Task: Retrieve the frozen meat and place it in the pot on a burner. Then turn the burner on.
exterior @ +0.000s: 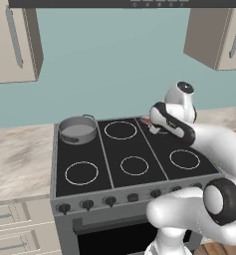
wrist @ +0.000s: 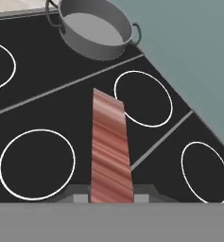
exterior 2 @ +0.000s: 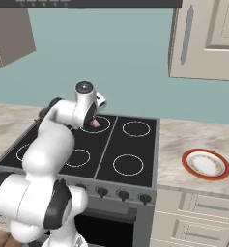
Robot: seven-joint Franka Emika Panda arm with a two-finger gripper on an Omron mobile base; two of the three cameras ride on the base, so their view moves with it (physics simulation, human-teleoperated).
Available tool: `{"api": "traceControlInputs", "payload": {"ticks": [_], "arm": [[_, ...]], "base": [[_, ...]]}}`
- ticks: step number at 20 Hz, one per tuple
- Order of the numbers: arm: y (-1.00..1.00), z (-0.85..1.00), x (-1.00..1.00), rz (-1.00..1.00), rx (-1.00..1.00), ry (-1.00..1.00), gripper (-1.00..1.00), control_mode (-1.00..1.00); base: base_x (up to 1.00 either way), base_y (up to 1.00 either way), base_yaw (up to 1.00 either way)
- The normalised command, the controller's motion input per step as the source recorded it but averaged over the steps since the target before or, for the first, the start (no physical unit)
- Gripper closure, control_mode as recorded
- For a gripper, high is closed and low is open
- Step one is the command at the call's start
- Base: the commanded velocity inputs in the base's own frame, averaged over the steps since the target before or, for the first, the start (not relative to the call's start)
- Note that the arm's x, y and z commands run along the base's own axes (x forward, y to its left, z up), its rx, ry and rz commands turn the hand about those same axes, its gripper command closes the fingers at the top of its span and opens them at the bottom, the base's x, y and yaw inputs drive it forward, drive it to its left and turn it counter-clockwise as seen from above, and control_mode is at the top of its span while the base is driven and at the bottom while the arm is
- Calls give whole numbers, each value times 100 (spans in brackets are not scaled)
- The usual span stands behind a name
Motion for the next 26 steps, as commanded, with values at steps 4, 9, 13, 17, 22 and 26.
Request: {"api": "traceControlInputs", "payload": {"ticks": [4,9,13,17,22,26], "arm": [[75,6,57,18,-17,20,100,-100],[52,20,55,14,-6,21,100,-100],[48,5,56,16,-3,11,100,-100],[53,0,33,11,-3,1,100,-100],[58,-4,34,4,0,-2,100,-100],[64,-4,32,0,0,0,100,-100]], "base": [[0,0,0],[0,0,0],[0,0,0],[0,0,0],[0,0,0],[0,0,0]]}}
